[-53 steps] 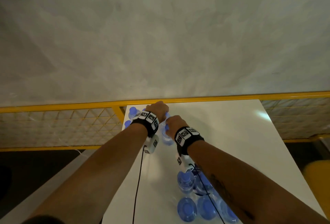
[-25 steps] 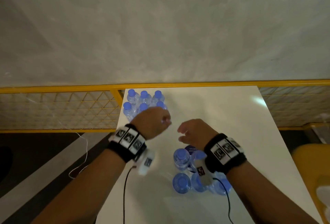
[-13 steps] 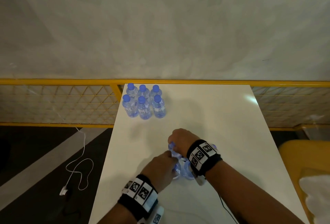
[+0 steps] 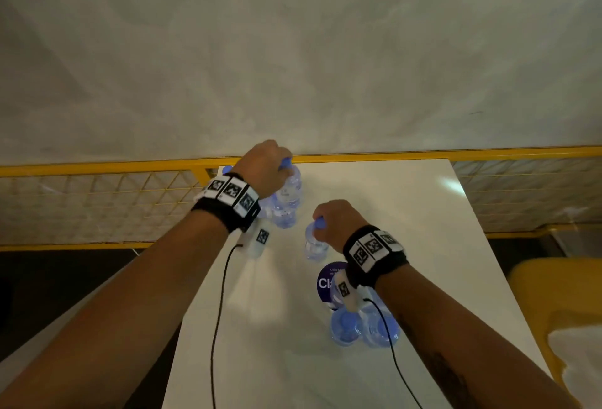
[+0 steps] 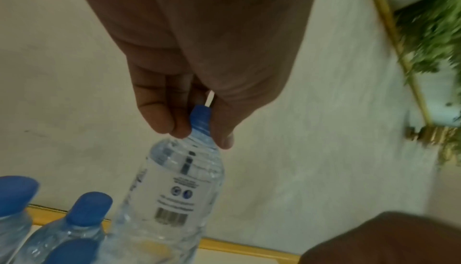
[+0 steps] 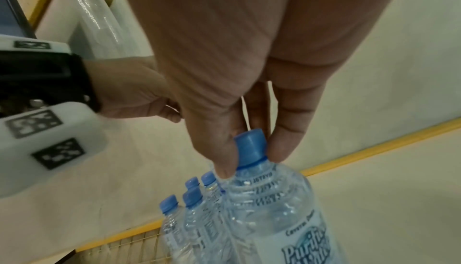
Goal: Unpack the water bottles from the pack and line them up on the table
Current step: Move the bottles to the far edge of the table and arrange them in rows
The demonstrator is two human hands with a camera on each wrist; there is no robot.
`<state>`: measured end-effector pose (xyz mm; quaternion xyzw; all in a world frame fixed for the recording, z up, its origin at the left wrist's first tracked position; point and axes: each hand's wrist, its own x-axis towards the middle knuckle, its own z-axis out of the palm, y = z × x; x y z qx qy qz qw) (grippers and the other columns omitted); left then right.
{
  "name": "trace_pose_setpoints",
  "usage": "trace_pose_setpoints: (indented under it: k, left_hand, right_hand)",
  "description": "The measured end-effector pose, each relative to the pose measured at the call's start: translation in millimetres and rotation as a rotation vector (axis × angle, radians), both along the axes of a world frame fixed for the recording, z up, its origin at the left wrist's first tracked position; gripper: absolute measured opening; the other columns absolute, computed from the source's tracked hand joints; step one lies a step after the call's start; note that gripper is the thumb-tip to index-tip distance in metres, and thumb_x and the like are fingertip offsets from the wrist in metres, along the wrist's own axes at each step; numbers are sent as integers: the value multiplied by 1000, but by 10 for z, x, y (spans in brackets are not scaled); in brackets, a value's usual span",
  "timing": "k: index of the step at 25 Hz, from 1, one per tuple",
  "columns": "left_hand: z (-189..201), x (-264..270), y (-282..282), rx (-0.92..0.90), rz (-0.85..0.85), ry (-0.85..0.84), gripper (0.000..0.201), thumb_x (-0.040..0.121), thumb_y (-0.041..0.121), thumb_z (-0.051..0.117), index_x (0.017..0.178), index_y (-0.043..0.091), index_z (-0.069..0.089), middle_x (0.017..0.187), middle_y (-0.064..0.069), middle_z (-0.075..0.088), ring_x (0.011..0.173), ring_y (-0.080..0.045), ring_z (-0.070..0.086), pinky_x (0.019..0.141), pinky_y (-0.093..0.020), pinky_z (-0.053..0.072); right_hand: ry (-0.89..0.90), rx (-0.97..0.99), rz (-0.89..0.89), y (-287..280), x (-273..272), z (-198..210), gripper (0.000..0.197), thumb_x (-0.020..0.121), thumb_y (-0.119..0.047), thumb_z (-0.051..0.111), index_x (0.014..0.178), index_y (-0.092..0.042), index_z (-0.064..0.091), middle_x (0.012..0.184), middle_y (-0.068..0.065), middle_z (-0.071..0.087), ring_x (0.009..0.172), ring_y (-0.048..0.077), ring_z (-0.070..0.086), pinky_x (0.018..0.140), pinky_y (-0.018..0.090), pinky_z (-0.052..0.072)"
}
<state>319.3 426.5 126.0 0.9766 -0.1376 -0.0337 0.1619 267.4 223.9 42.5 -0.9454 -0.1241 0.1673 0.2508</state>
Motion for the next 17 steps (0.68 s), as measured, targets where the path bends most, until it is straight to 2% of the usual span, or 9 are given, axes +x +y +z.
trace_pose_setpoints:
  k: [2,5,7,10,12,15,17]
  left_hand:
    - [-42,343,-138,45,-28,24,21,98,22,64,105,3,70,97,-12,57,99,-37,60,81,-33,42]
    - [-195,645,-360,104,-59,54,21,99,21,62,102,2,70,104,-17,62,100,-33,59,81,-35,45]
    - [-375,750,-447,135,-30,73,15,99,17,59,100,5,68,105,-14,58,96,-31,58,78,-34,42]
    - [-677,874,-474,216,-2,131,11,99,16,57,90,9,59,111,-14,55,89,-34,59,74,-35,42]
    - [-815,917,-448,260,-3,169,8,99,14,57,92,12,58,117,-14,53,93,-35,62,73,-35,42]
    - [-966,925,-390,316,13,209,11,95,10,58,90,18,53,117,-10,52,102,-35,60,82,-41,44]
    - [-1051,903,-373,370,19,216,10,94,10,56,98,19,58,115,-7,51,106,-31,57,91,-47,40]
  right_hand:
    - [-21,-3,-26,14,209,64,31,80,-25,73,109,-12,68,115,11,64,99,27,65,87,34,54]
    - [-6,-61,-41,46,489,34,32,82,-23,72,111,-11,67,117,11,62,99,28,65,86,34,55]
    - [4,-104,-32,67,637,-35,32,83,-23,72,112,-11,67,118,12,62,101,28,64,87,34,55]
    - [26,-150,-24,114,788,-164,35,84,-22,71,117,-11,66,121,12,62,106,28,64,90,34,55]
    - [30,-138,-36,169,858,-242,33,85,-19,70,117,-11,67,121,12,63,105,28,65,90,35,55]
    - [19,-106,-41,295,972,-316,28,86,-14,67,114,-10,67,115,13,66,99,29,67,87,35,57]
    - [1,-119,-20,407,1029,-328,26,88,-13,66,113,-9,66,111,13,68,96,29,68,84,34,57]
